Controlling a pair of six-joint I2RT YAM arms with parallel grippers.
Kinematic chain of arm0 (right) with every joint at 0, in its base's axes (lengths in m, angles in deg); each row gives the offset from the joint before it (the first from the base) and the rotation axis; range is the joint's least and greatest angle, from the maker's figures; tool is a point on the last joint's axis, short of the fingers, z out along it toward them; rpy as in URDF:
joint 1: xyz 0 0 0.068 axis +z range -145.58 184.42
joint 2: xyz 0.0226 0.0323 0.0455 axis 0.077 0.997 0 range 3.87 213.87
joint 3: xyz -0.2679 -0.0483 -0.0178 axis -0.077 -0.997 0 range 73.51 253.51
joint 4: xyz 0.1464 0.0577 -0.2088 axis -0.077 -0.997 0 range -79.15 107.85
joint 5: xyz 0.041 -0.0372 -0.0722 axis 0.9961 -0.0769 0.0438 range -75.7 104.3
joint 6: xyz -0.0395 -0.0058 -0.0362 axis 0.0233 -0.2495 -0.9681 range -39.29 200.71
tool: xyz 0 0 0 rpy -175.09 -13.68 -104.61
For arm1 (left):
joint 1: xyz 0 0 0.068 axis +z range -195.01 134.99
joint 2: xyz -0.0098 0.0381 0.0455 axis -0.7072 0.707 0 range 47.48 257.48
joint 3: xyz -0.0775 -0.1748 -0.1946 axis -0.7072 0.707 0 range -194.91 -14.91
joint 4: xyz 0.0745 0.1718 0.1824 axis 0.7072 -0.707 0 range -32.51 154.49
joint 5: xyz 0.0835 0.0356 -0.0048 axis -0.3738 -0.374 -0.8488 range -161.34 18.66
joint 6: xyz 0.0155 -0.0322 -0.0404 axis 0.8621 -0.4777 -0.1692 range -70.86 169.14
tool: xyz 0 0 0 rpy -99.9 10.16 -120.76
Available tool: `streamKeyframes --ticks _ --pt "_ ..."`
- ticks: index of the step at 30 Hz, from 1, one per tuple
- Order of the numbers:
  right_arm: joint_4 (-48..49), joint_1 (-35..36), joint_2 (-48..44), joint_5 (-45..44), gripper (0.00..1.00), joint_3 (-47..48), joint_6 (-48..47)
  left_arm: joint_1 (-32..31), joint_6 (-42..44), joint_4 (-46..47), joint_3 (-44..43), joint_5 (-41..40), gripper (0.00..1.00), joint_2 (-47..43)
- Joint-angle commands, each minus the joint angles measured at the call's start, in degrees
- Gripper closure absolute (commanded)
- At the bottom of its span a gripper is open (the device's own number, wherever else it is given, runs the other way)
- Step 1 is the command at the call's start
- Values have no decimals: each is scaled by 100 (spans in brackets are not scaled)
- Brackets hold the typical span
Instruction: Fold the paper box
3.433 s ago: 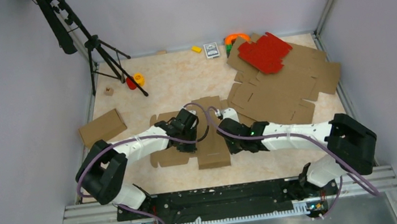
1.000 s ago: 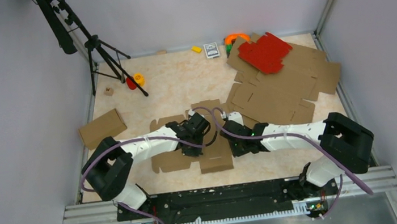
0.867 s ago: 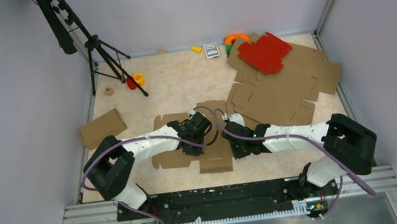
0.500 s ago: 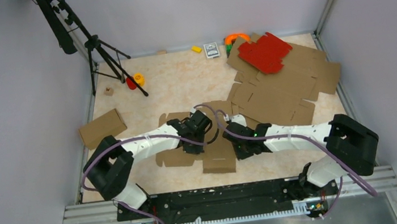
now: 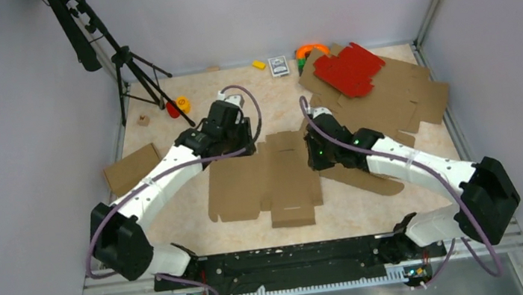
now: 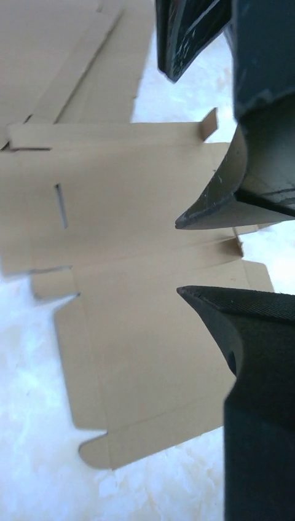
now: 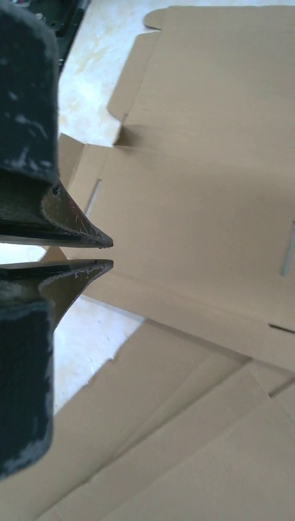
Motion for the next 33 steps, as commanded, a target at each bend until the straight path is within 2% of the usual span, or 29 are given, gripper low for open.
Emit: streamKeyframes --ticks 1,2,4,5,7,11,13,14,16,21,25,33 --pt "245 -638 -73 517 87 165 -357 565 245 443 -137 531 57 322" --pt "358 -848 -57 731 86 171 -373 639 256 528 -205 588 55 428" --pt "562 -1180 9 998 64 217 -375 756 284 582 -447 696 52 732" --pt "639 -1313 72 1125 57 270 -387 808 311 573 -591 730 49 876" --pt "718 -1463 292 1251 53 411 -435 888 411 600 -852 831 43 1177" --pt "1110 -1495 774 1899 69 421 -426 1077 505 710 -1278 1009 39 1702" --pt "1509 -1494 976 2337 86 284 -315 1203 512 664 -1540 1151 42 2014" --pt "1685 -1488 1091 2578 100 248 -260 1256 519 639 -1698 1227 45 2180" --pt "1884 -1406 1336 2873 100 277 -227 1341 550 631 -1902 1396 56 2473" --pt "2072 -1088 1817 2750 100 393 -177 1471 598 508 -2344 1727 100 3250" --pt "2472 -1011 2206 3002 100 230 -27 1515 615 565 -2508 1819 100 3640" --pt "2641 -897 2765 3081 100 116 17 1534 683 534 -2712 2187 100 4119"
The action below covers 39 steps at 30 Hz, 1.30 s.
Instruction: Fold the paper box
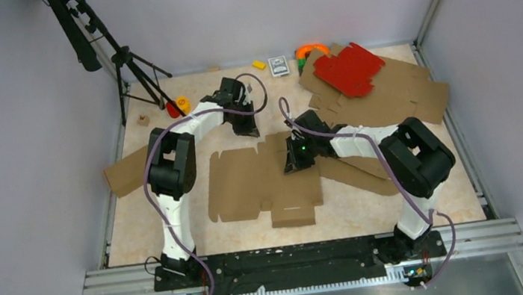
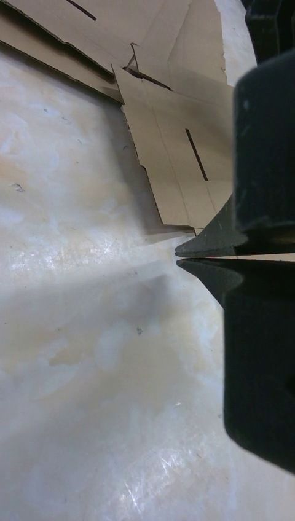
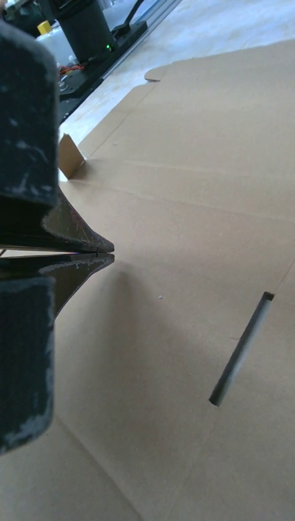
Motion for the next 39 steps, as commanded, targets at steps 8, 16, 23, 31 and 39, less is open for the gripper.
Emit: streamKeyframes --ticks 8,16,23,31,39 --pt "277 73 394 -119 100 -186 156 20 120 -169 -296 509 100 371" --pt "231 73 405 -197 100 -161 165 26 55 -453 -83 800 100 304" --pt "125 73 363 -363 100 -168 215 20 -107 -199 438 771 100 -329" --pt "78 73 328 -418 100 -170 276 2 -199 -17 925 854 100 -921" --pt "113 73 264 -417 100 -218 305 -95 -173 17 1389 819 100 -1109"
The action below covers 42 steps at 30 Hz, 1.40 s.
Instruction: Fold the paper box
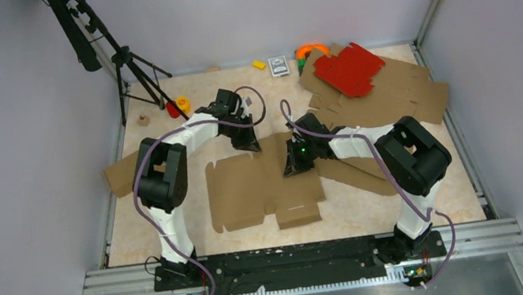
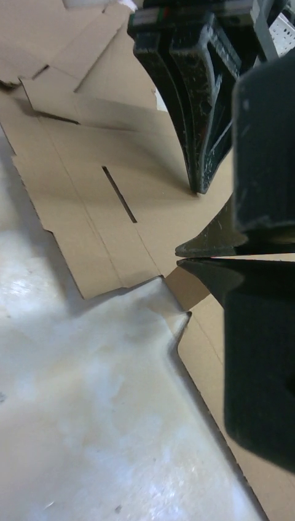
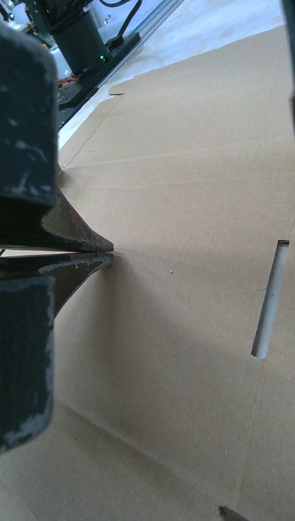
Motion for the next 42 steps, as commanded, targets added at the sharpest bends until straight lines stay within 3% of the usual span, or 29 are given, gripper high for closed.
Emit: streamKeyframes --ticks 1,15,31,42 --pt "-59 51 41 -448 100 -90 -53 -57 -2 39 317 58 100 -265" --pt "-66 51 6 -503 100 -67 -15 -105 -187 634 1312 -104 100 -556" --pt "-172 78 -82 -599 100 -87 -31 -114 -396 1495 2335 -628 100 -1569" --pt "-234 125 -85 -683 100 -16 -38 -225 -266 1272 2209 -777 100 -978"
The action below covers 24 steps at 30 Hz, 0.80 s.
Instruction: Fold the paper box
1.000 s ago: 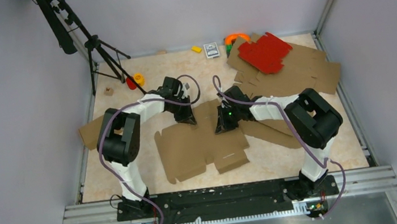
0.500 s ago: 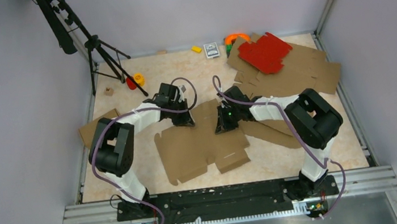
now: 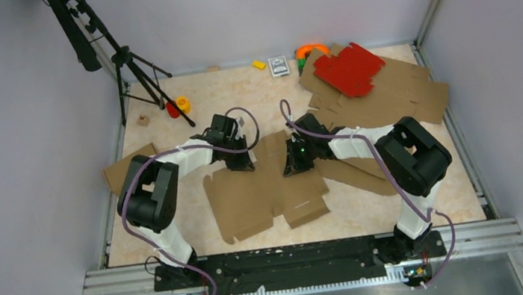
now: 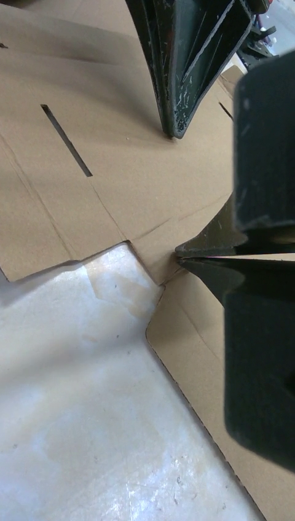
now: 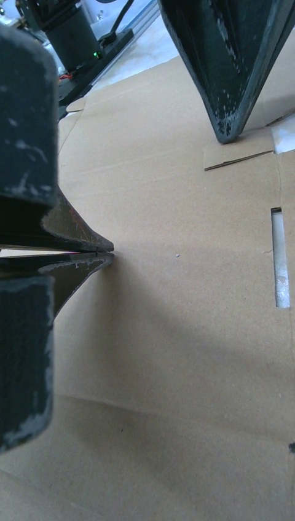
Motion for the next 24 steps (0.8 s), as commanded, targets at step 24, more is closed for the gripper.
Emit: streamKeyframes --ticks 24 --pt "-673 663 -674 -1095 100 170 -52 -797 385 -1606 -1396 -2641 100 951"
